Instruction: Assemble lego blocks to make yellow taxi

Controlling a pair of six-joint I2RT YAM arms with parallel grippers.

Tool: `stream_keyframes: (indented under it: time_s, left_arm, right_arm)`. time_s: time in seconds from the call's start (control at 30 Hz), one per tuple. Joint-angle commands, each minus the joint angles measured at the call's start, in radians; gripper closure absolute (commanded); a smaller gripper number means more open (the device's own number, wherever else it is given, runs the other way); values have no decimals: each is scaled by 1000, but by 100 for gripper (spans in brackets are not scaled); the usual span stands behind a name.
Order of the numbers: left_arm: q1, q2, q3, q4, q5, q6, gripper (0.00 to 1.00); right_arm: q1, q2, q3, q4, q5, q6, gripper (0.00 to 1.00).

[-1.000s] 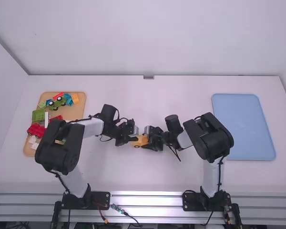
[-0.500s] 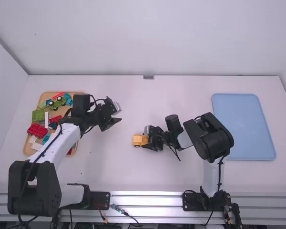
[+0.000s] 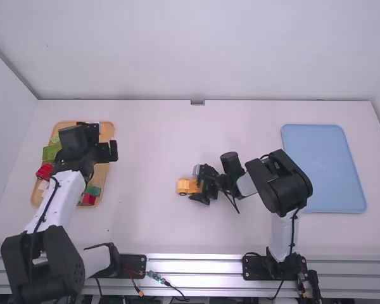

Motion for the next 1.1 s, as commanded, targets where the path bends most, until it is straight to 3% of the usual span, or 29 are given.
stream_keyframes:
  time_s: [0.0, 0.27, 0.4, 0.57, 0.8, 0.87, 1.0, 1.07]
  left_arm:
    - [19, -18, -7, -24, -74, -28, 1]
    - [145, -12, -7, -169, -124, 13, 1]
    - [248, 14, 0, -208, -122, 5, 1]
    - [423, 127, 93, -293, 92, 143, 1]
    - [519, 353, 312, -489, 176, 233, 1]
    - [515, 450, 425, -602, 208, 334, 8]
    - [492, 545, 530, -695, 177, 432, 9]
    - [476, 582, 560, -715, 156, 478, 20]
  right_arm:
    - [-19, -98, 12, -66, 72, 40, 1]
    - [-24, -398, 116, -557, 286, -32, 1]
    - [-23, -474, 190, -698, 356, -68, 1]
    - [-26, -533, 282, -767, 439, -67, 1]
    - [-26, -536, 368, -891, 455, -165, 1]
    - [-27, -536, 379, -901, 463, -172, 1]
    - [-47, -536, 379, -894, 476, -172, 1]
    - [-61, -536, 379, -894, 475, -163, 1]
